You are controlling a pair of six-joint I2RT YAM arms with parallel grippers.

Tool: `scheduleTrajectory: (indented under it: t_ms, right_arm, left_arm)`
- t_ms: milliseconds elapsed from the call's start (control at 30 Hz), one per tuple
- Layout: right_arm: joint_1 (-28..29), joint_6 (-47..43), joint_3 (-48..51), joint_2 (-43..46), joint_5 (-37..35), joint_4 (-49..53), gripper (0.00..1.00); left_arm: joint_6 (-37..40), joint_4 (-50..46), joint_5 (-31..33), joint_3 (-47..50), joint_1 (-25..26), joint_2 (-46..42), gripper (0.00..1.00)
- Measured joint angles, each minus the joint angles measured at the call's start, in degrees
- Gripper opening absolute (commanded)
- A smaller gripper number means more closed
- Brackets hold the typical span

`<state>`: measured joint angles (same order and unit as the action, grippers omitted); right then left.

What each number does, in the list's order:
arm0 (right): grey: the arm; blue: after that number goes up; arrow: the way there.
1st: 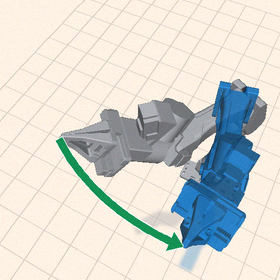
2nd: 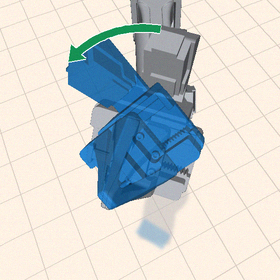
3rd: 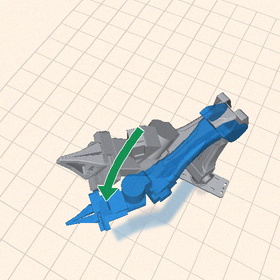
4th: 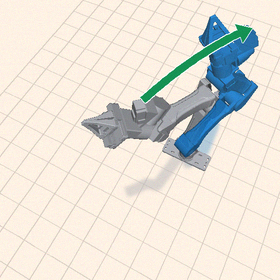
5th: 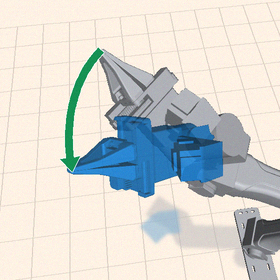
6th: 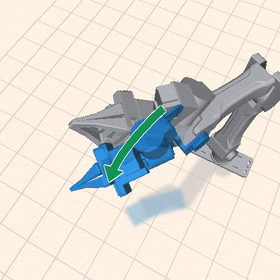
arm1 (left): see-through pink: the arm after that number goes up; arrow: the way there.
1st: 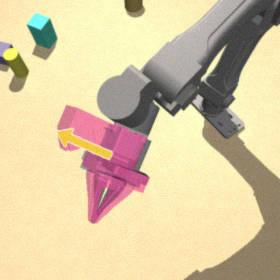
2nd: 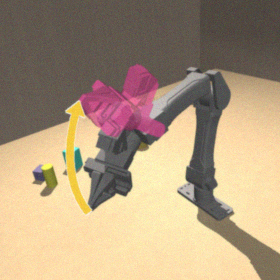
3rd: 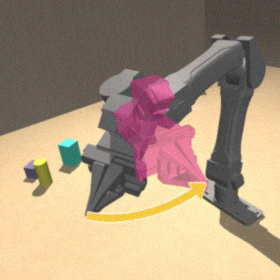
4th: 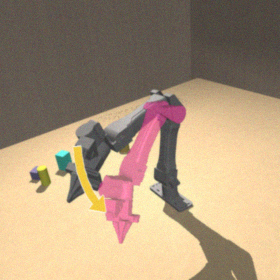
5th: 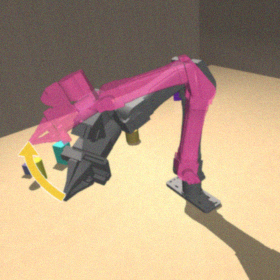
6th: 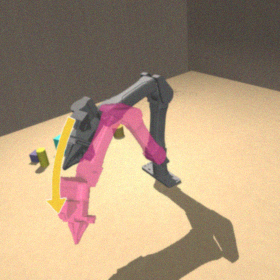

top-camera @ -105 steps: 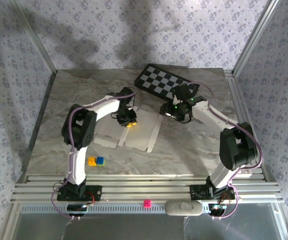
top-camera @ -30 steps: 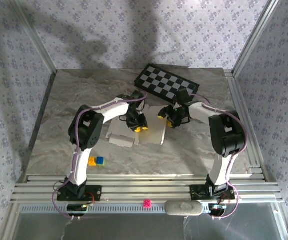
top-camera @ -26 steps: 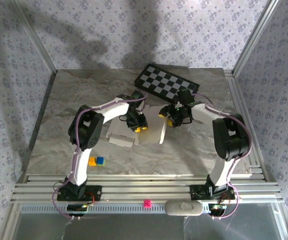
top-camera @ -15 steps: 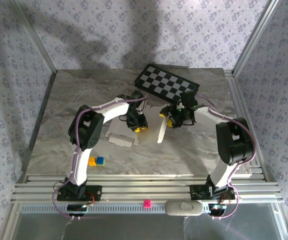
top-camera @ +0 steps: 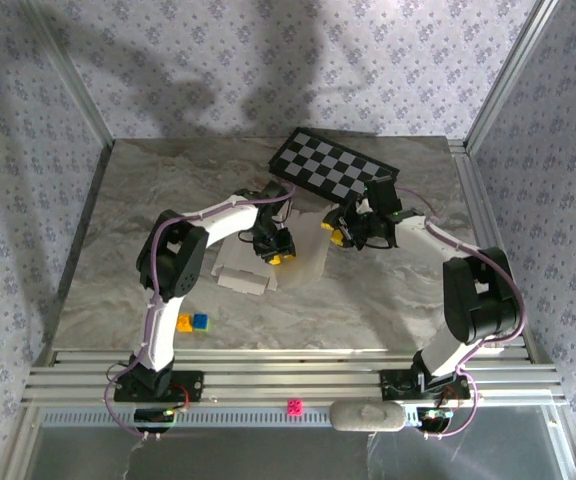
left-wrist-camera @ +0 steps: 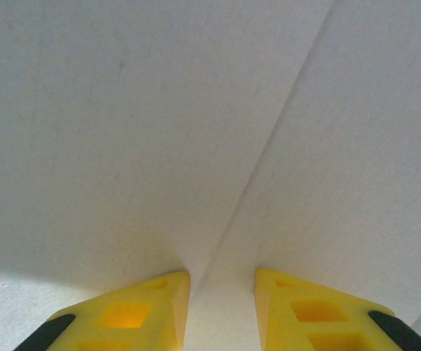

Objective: Fold the paper box

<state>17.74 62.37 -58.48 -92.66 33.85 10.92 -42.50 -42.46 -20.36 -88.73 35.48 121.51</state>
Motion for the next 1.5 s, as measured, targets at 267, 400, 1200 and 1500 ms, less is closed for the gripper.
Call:
scheduleTrajectory:
  t_ms: [267,400,1200,1500]
  right_arm:
    - [0.4,-4.5,-0.5,-2.1,-2.2,6.1,0.0]
    - [0.7,-7.7,-2.3,-1.5,-5.2,10.0,0.0]
    - [26.1,-67.2,-31.2,5.8,-41.4,18.4,0.0]
    - [31.1,-74.0,-22.3,-0.9,-42.5,22.4,0.0]
  left_arm:
    - [0.0,-0.2,0.3,0.0,0.0,0.0,0.3]
    - [-0.3,-1.0,1.6,-0.6,0.0,-0.5,0.47]
    - [-11.5,-4.6,10.9,-18.3,-17.4,-25.8,0.69]
    - [-10.1,-6.5,2.1,-6.7,-24.8,-25.2,0.72]
